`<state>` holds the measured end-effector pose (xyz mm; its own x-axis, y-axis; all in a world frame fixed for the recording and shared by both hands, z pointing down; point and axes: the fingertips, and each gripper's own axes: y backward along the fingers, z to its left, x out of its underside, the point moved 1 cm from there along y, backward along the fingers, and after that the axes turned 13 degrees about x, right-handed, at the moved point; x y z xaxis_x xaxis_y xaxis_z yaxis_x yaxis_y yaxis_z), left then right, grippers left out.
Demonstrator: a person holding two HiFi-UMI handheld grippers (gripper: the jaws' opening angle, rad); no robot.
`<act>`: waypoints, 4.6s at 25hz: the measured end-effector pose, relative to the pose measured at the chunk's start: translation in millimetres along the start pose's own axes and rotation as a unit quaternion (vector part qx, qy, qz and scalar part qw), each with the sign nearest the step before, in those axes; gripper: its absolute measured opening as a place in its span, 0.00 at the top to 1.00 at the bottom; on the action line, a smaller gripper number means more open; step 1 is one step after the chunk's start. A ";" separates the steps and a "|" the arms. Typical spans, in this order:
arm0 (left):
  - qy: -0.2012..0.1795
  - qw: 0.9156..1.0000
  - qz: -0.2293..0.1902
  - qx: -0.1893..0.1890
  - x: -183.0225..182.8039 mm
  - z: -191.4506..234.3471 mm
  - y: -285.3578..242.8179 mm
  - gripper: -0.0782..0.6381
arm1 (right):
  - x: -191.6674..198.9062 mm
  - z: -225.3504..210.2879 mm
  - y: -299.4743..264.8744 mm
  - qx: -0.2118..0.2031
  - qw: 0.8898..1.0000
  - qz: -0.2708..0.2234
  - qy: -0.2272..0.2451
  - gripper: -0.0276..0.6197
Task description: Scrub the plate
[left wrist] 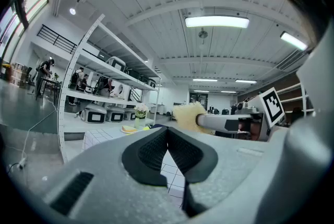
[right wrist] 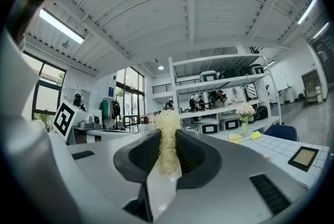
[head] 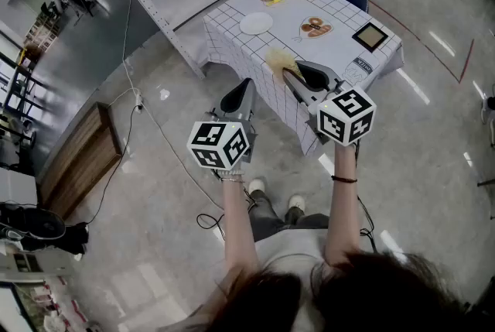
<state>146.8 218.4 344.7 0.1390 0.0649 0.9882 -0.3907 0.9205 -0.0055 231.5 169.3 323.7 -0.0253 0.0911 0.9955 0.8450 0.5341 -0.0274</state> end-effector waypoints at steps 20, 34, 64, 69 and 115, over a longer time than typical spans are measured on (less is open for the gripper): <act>0.000 1.000 -0.015 0.003 -2.1 -8.7 6.9 0.88 | -1.4 -11.0 4.9 0.010 1.000 -0.010 -0.020 0.83; 0.020 1.000 -0.013 0.002 7.6 16.4 7.8 0.88 | 9.5 -9.1 -20.0 0.013 0.999 0.000 -0.034 0.83; 0.026 0.995 0.048 0.080 12.4 156.9 -67.0 0.88 | 31.7 -47.6 -156.1 0.097 0.993 0.010 -0.059 0.83; 0.034 0.994 0.051 0.094 15.7 171.8 -78.6 0.88 | 36.9 -50.4 -172.0 0.106 0.993 0.018 -0.056 0.83; 0.077 0.982 0.047 0.169 8.0 282.0 -161.1 0.88 | 42.5 -100.9 -282.2 0.155 0.985 0.042 -0.057 0.83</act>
<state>-45.8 -38.1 396.7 0.2130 0.2250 0.9508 -0.6842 0.7291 -0.0193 45.9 -62.3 382.9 -0.0374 0.2303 0.9724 0.6435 0.7500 -0.1529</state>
